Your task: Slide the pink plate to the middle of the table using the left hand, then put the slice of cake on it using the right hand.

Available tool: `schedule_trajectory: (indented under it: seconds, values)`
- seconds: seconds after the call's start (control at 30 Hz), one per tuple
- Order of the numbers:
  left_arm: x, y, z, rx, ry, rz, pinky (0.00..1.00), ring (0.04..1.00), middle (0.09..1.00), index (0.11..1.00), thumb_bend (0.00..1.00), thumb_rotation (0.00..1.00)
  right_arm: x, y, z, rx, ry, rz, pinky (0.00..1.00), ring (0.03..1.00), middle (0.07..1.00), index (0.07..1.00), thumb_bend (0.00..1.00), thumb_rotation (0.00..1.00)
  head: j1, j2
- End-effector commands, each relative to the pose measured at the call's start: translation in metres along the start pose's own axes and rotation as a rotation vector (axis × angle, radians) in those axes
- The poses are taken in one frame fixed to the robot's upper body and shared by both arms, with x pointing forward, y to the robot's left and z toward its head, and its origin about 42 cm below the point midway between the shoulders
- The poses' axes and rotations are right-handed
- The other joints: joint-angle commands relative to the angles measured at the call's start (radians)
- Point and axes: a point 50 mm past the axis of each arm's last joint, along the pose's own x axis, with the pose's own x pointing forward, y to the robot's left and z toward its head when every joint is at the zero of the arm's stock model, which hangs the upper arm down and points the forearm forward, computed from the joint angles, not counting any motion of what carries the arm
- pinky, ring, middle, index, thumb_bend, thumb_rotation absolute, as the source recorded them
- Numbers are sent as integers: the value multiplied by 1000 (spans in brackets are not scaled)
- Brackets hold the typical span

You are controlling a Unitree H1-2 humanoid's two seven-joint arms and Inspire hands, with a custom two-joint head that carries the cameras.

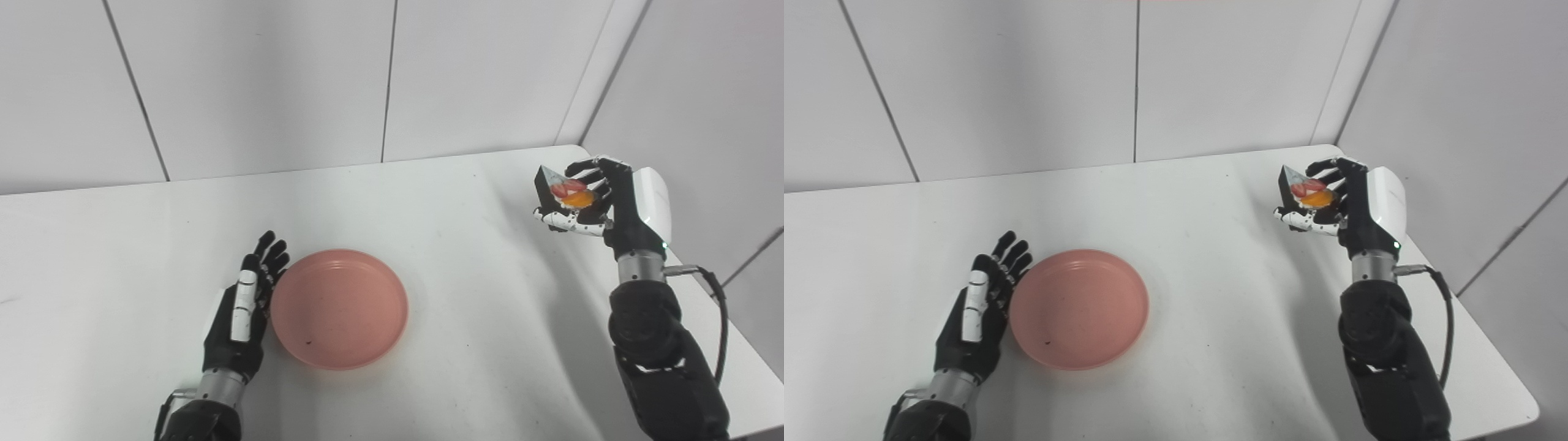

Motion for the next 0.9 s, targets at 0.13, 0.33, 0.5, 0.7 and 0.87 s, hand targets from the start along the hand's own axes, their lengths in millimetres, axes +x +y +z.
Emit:
schedule_trajectory:
  seconds: [0.13,0.33,0.5,0.7,0.87]
  values:
    - [3,-10,-3,12,8,5,990,986,979,962,622,1000,-5,-3,48,65,-169,54,192,260,405,505,515,0,28,7]
    - [8,-15,-6,40,-12,16,999,999,997,992,595,1000,-16,7,72,111,-251,143,201,268,421,500,516,0,70,2]
    - [10,-19,-9,50,-18,24,1000,1000,1000,1000,596,1000,-23,20,91,151,-323,218,235,292,439,494,519,0,115,-9]
    - [15,-23,-14,57,-34,31,1000,1000,1000,1000,596,1000,-29,38,112,180,-357,298,244,315,453,491,521,0,135,-15]
    - [17,-25,-15,71,-41,34,1000,1000,1000,1000,609,1000,-35,59,132,215,-401,366,221,289,433,494,520,0,137,-19]
